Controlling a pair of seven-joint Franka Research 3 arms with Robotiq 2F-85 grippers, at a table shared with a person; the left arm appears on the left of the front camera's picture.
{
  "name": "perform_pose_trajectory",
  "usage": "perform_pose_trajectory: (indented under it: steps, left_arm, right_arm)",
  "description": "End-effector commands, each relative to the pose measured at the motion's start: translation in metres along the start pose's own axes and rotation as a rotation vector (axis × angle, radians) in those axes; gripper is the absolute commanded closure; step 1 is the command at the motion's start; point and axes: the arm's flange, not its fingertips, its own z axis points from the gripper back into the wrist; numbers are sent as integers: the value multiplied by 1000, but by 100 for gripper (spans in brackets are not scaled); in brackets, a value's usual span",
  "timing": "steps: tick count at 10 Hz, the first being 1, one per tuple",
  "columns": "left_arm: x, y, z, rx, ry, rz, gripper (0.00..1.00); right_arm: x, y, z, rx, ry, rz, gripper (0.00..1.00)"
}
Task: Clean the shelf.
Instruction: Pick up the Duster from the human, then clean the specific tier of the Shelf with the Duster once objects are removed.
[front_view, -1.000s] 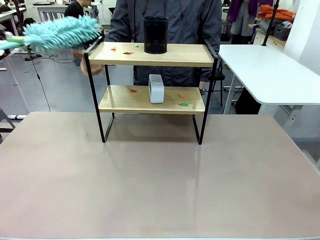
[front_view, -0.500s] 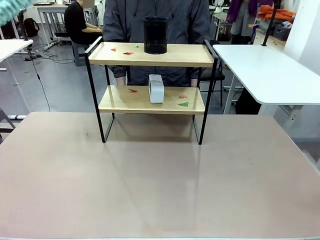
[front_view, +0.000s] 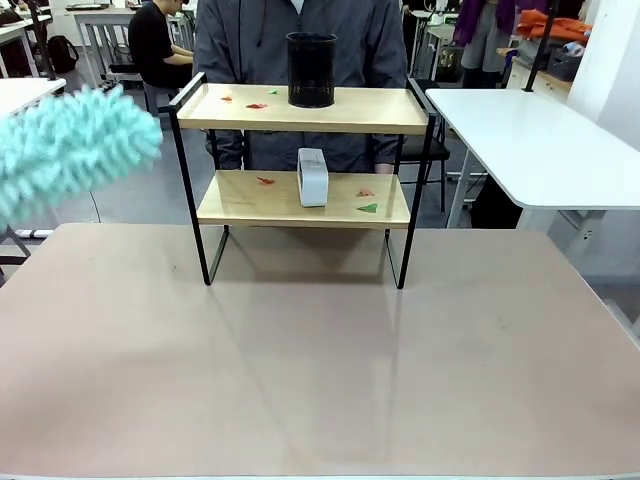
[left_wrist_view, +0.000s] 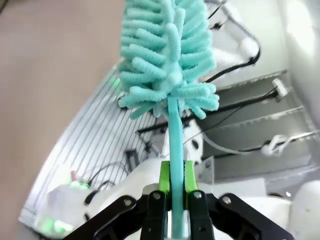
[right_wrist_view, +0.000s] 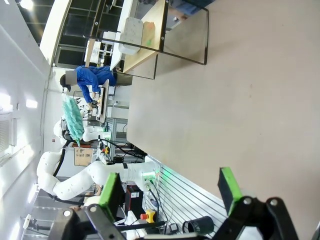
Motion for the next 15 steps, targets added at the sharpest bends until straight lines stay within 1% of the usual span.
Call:
perform_pose_trajectory:
  steps: [1,2,15]
  left_arm:
    - [-1,9,-1,87,-6,-23,100]
    - [0,0,0,0,0,0,100]
    - [0,0,0,0,0,0,100]
  right_arm:
    - [1,1,0,23,-16,28,0]
    - [1,1,0,23,-16,28,0]
    - [1,1,0,23,-16,28,0]
